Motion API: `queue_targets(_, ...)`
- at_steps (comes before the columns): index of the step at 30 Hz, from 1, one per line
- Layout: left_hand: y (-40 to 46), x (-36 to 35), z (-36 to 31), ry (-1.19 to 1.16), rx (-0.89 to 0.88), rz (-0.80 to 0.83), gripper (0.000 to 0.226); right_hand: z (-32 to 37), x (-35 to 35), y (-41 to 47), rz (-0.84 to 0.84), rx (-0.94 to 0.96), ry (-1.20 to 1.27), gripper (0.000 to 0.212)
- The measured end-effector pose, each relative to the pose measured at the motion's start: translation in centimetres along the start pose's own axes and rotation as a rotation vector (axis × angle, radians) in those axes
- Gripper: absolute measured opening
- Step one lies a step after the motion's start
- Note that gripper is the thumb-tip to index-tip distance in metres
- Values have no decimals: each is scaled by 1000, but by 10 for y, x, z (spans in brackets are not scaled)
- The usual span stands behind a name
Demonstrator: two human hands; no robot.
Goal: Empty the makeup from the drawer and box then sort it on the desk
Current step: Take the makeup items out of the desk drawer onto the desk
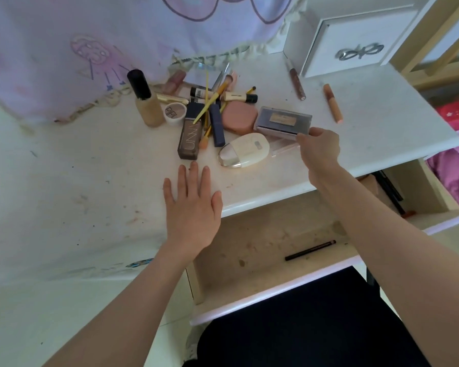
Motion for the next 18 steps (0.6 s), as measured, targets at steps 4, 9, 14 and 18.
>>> queue_targets(4, -1, 0, 0, 9, -11, 10, 59, 0, -1, -14, 118, 117, -147, 30)
queue_targets(9, -11, 11, -3, -155, -82, -107, 48, -17, 39, -37, 30, 256, -182, 29)
queue_targets(14, -61, 19, -89, -425, -670, -277, 30, -84, 76, -29, 139, 251, -529, 26)
queue_targets(18, -56, 10, -183, -451, -902, -159, 31, -137, 105, 10, 206, 146, -813, 34)
Point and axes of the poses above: each hand's wrist, its own y-axis towards the middle knuckle, its own x-axis out of the back of the hand, z = x × y, the point moved 9 cm from there along y, towards the middle knuckle, and after that the axes turned 2 degrees about z, right-handed, at the moved point
